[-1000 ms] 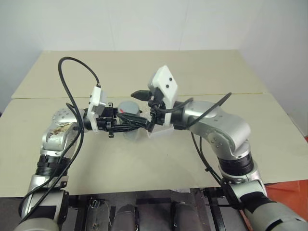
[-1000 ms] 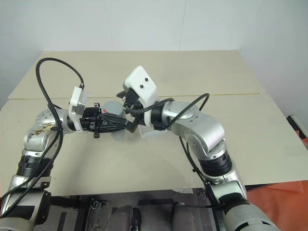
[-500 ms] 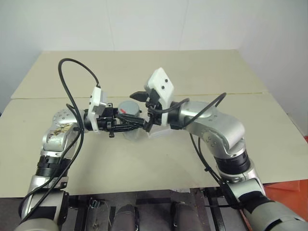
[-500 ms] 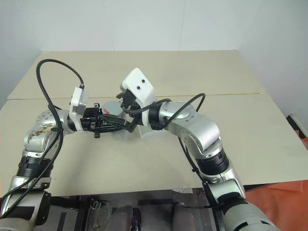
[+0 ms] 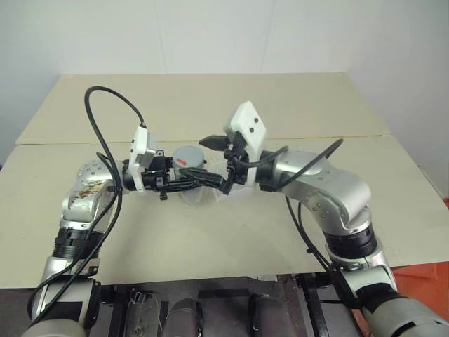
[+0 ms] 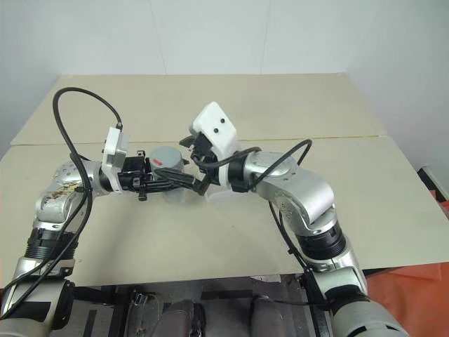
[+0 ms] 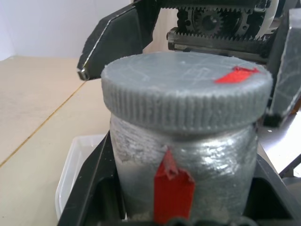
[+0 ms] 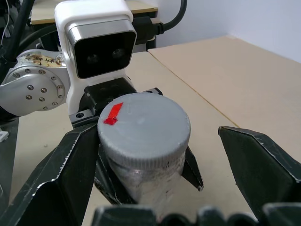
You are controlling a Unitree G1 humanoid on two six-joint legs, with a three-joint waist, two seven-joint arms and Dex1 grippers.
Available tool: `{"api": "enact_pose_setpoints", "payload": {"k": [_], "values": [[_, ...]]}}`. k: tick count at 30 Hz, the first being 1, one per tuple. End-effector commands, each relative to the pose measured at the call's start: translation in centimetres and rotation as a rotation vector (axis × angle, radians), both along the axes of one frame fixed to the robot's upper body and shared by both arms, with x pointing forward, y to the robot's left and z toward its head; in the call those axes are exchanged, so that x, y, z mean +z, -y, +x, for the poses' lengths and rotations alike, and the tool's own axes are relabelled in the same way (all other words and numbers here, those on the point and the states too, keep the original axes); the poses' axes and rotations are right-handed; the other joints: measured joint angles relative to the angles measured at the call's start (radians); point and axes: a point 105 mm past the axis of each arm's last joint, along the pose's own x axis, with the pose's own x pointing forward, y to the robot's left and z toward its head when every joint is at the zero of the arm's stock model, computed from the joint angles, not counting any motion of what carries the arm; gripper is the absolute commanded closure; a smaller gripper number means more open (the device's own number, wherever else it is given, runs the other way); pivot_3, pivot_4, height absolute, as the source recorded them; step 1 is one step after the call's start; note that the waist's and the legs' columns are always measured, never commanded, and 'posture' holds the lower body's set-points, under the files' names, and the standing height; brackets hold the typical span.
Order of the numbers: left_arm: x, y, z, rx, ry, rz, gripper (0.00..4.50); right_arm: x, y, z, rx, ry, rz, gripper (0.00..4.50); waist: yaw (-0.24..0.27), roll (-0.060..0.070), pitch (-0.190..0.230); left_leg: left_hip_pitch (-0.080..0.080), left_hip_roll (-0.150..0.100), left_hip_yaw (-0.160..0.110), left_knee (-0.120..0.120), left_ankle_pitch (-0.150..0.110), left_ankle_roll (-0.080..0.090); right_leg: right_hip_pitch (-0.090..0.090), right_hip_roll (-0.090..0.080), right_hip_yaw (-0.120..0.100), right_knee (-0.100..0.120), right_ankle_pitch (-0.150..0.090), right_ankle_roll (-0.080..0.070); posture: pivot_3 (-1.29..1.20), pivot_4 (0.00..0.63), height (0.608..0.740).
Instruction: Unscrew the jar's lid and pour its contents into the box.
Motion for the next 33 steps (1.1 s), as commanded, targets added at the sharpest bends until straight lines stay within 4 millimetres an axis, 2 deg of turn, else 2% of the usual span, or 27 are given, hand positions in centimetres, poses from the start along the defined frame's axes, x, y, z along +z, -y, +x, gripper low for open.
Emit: {"api": "enact_pose_setpoints", "payload": {"k": [1,18,21,26,29,33], "values": [[1.4,-0.2,-1.0,-0.037,0.069,-0.015,2.23,1.6,3.3,2.0,-0.164,0.044,0.05,0.01,0.0,0.0,0.0,0.0,0.0,0.0,0.0,0.0,0.0,0.0,0.0,0.0,0.0,0.0,0.0,0.0,0.15,0.74],[1.3,-0.2,-1.6,-0.054,0.058,-0.003,2.23,1.1,4.3,2.9,-0.243,0.022,0.05,0.01,-0.003,0.0,0.0,0.0,0.0,0.0,0.0,0.0,0.0,0.0,0.0,0.0,0.0,0.0,0.0,0.0,0.15,0.74],[1.2,-0.4,-1.2,-0.039,0.053,-0.006,2.23,1.9,4.8,2.3,-0.215,0.038,0.066,0.01,-0.001,0.0,0.0,0.0,0.0,0.0,0.0,0.0,0.0,0.0,0.0,0.0,0.0,0.0,0.0,0.0,0.15,0.74],[1.2,-0.5,-0.5,-0.02,0.047,-0.019,2.23,3.2,4.6,-0.1,-0.077,0.057,0.09,0.01,0.003,0.0,0.0,0.0,0.0,0.0,0.0,0.0,0.0,0.0,0.0,0.0,-0.001,0.0,0.0,0.0,0.15,0.74],[1.2,0.0,-0.2,-0.021,0.048,-0.032,2.23,3.9,3.7,-1.6,0.01,0.075,0.112,0.01,0.002,0.0,0.0,0.0,0.0,0.0,0.0,0.0,0.001,0.0,0.0,0.0,-0.001,0.0,0.0,0.0,0.15,0.74],[1.3,0.7,0.1,-0.028,0.052,-0.053,2.23,3.5,1.4,-2.0,0.041,0.083,0.098,0.01,-0.002,0.0,0.0,0.0,0.0,0.0,0.0,0.0,0.001,0.0,0.0,0.0,0.0,0.0,0.0,0.0,0.15,0.74]]}}
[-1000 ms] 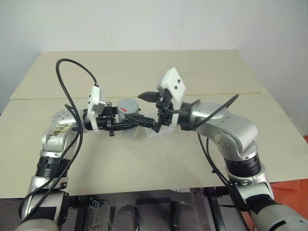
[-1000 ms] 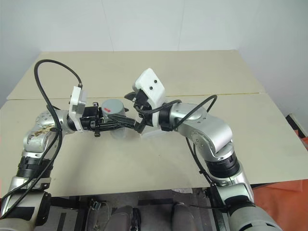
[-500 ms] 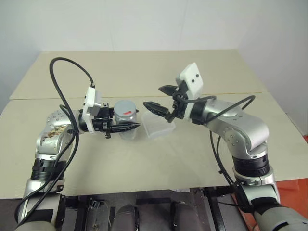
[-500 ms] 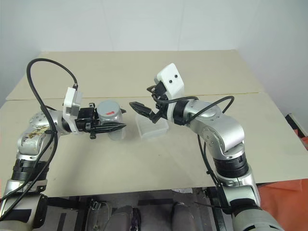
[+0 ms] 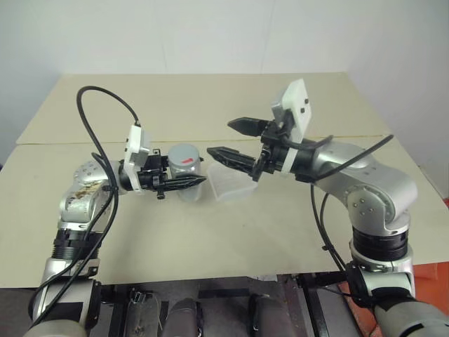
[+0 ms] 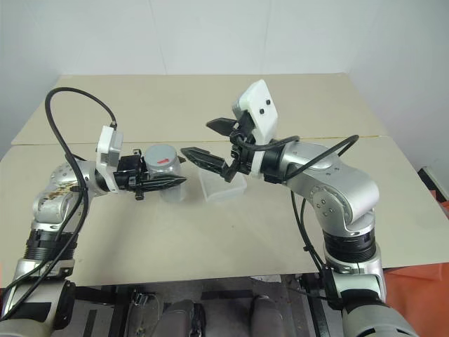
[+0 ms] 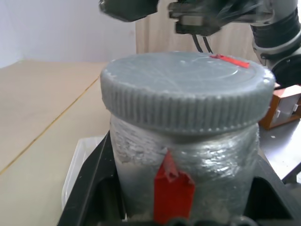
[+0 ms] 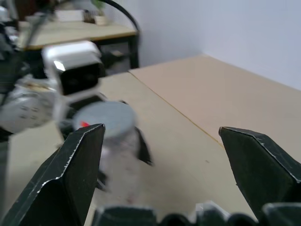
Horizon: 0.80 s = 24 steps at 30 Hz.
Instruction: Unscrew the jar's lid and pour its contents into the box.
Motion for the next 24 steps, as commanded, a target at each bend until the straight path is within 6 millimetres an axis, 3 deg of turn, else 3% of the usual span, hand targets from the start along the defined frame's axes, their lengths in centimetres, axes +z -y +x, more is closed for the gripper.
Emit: {"api": "enact_pose_setpoints", "payload": {"k": [1,12,24], "values": [[1.3,0.8,0.1,-0.014,0.06,-0.017,2.23,0.7,-2.2,-1.0,0.042,0.059,-0.008,0.01,-0.004,0.0,0.0,0.0,0.0,0.0,0.0,0.0,0.0,0.0,0.0,0.0,0.0,0.0,0.0,0.0,0.15,0.74],[1.4,1.1,0.0,-0.028,0.066,-0.025,2.23,0.0,-4.8,0.7,-0.008,0.069,-0.051,0.01,0.0,0.0,0.0,0.0,0.0,0.0,0.0,0.001,-0.001,0.0,0.0,0.0,0.0,0.0,0.0,0.0,0.15,0.74],[1.4,0.5,-0.4,-0.018,0.069,-0.02,2.23,-0.5,-3.5,2.1,-0.068,0.044,-0.064,0.01,-0.001,0.0,0.0,0.0,0.0,0.0,0.0,0.001,-0.001,0.0,0.0,0.0,0.0,0.0,0.0,0.0,0.15,0.74]]}}
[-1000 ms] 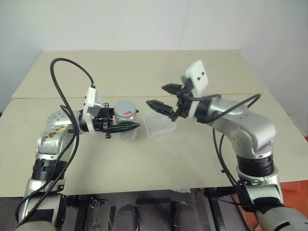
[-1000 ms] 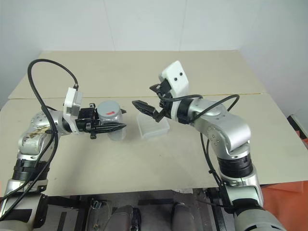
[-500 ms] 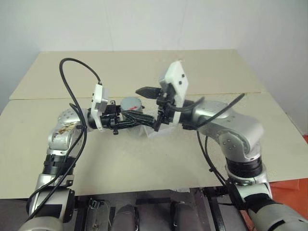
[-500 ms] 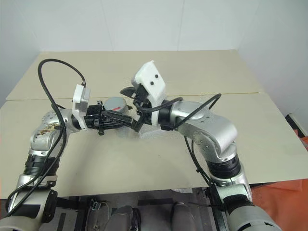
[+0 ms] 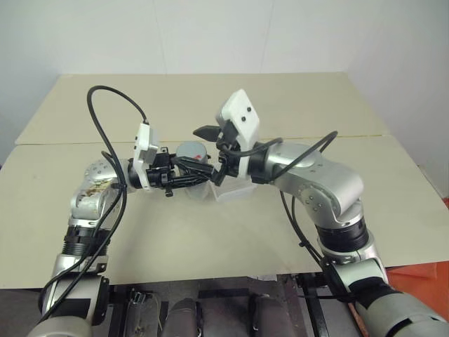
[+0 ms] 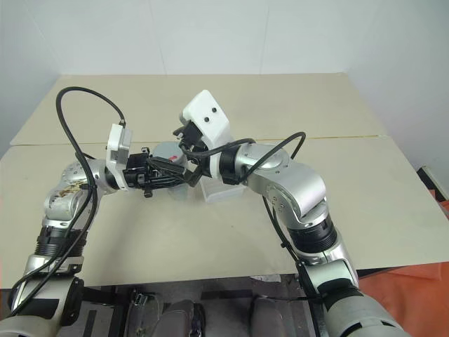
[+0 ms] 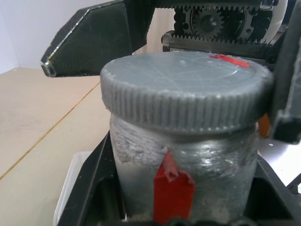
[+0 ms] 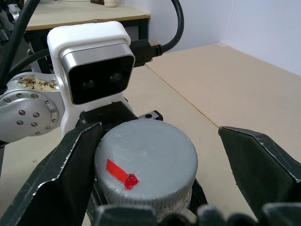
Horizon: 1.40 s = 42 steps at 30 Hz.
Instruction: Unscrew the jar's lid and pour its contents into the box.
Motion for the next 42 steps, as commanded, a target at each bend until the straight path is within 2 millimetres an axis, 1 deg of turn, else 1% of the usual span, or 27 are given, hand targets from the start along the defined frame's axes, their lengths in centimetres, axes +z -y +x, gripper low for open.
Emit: {"api": "enact_pose_setpoints", "payload": {"k": [1,9,15,19,21,24,30,33,35,42], "values": [[1.3,-0.5,-0.7,-0.011,0.067,-0.003,2.23,1.3,1.5,0.8,-0.053,0.057,0.028,0.01,0.0,0.0,0.0,0.0,0.0,0.0,0.0,0.0,0.0,0.0,0.0,0.0,0.0,0.0,0.0,0.0,0.15,0.74],[1.4,-1.1,-1.0,-0.003,0.071,0.011,2.23,0.6,3.8,1.6,-0.09,0.048,0.019,0.01,0.001,0.0,0.0,0.0,0.0,0.0,0.0,0.0,0.0,0.0,0.0,0.0,0.0,0.0,0.0,0.0,0.15,0.74],[1.5,-1.5,-1.2,0.004,0.074,0.02,2.23,0.6,5.8,2.4,-0.147,0.048,0.03,0.01,0.002,0.0,0.0,0.0,0.0,0.0,0.0,0.0,0.0,0.0,0.0,0.0,0.0,0.0,0.0,0.0,0.15,0.74],[1.4,-1.6,-1.5,0.005,0.075,0.024,2.23,0.7,6.7,2.7,-0.175,0.049,0.038,0.01,0.003,0.0,0.0,0.0,0.0,0.0,0.0,0.0,0.0,0.0,0.0,0.0,-0.001,0.0,0.0,0.0,0.15,0.74],[1.4,-1.7,-1.5,0.007,0.074,0.025,2.23,0.7,7.0,2.7,-0.18,0.051,0.042,0.01,-0.002,0.0,0.0,0.0,0.0,0.0,-0.001,0.0,0.0,0.0,0.0,0.0,0.0,0.0,0.0,0.0,0.15,0.74],[1.3,-1.7,-1.6,0.01,0.072,0.027,2.23,1.0,7.1,2.0,-0.134,0.052,0.058,0.01,-0.002,0.0,0.0,0.0,0.0,0.0,0.0,0.0,0.0,0.0,0.0,0.0,0.0,0.0,0.0,0.0,0.15,0.74],[1.5,-1.8,-1.4,0.011,0.071,0.019,2.23,1.7,6.3,-0.8,0.1,0.048,0.107,0.01,0.001,0.0,0.0,0.0,0.0,0.0,0.0,0.0,0.0,0.0,0.0,0.0,-0.001,0.0,0.0,0.0,0.15,0.74],[1.3,-1.8,-1.4,0.004,0.049,0.004,2.23,1.7,5.2,-2.0,0.216,0.055,0.104,0.01,0.001,0.0,0.0,0.0,0.0,0.0,0.0,0.0,0.0,0.0,0.0,0.0,-0.001,0.0,0.0,0.0,0.15,0.74],[1.2,-1.8,-1.4,0.0,0.044,0.005,2.23,1.7,4.7,-2.2,0.248,0.053,0.105,0.01,0.001,0.0,0.0,0.0,0.0,0.0,0.0,0.0,0.001,0.0,0.0,0.0,-0.001,0.0,0.0,0.0,0.15,0.74],[1.5,-1.4,-1.5,-0.01,0.055,0.003,2.23,1.5,1.7,-2.3,0.312,0.057,0.094,0.01,0.0,0.0,0.0,0.0,0.0,0.0,0.0,0.0,0.0,0.0,0.0,0.0,0.0,0.0,0.0,0.0,0.15,0.74]]}}
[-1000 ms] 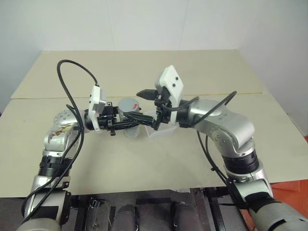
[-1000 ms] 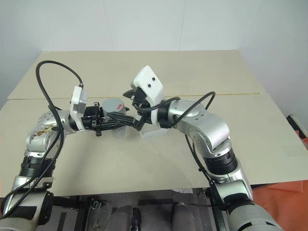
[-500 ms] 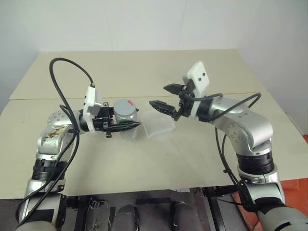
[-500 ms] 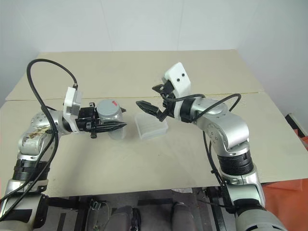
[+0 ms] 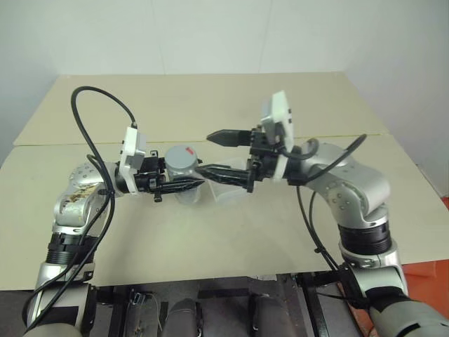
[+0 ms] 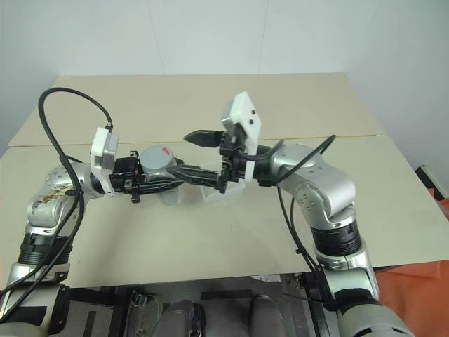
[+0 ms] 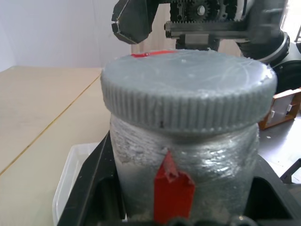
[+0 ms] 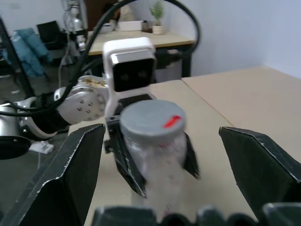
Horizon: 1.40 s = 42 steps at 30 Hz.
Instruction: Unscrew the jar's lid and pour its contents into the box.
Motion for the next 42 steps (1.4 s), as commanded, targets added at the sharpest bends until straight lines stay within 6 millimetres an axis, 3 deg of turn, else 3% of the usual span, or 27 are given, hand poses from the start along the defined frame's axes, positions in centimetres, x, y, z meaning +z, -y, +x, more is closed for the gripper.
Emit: {"api": "enact_pose_setpoints", "payload": {"k": [1,10,19,42], "values": [[1.3,0.0,-0.1,-0.008,0.042,-0.02,2.23,1.2,-1.5,-0.4,0.031,0.068,0.019,0.01,0.0,0.0,0.0,0.0,0.0,0.0,0.0,0.0,0.0,0.0,0.0,0.0,0.0,0.0,0.0,0.0,0.15,0.74],[1.3,0.1,-0.3,-0.014,0.045,-0.018,2.23,1.1,-3.7,0.4,0.017,0.084,0.005,0.01,0.001,0.0,0.0,0.0,0.0,0.0,0.0,0.0,0.0,0.0,0.0,0.0,0.0,0.0,0.0,0.0,0.15,0.74],[1.2,0.2,-0.4,-0.016,0.048,-0.015,2.23,0.6,-4.3,1.7,-0.02,0.068,-0.006,0.01,0.001,0.0,0.0,0.0,0.0,0.0,0.0,0.0,-0.001,0.0,0.0,0.0,0.0,0.0,0.0,0.0,0.15,0.74],[1.3,0.0,-0.6,-0.022,0.047,-0.017,2.23,0.0,0.5,3.2,-0.159,0.054,-0.012,0.01,0.001,0.0,0.0,0.0,0.0,0.0,0.0,0.0,-0.001,0.0,0.0,0.0,0.0,0.0,0.0,0.0,0.15,0.74]]}}
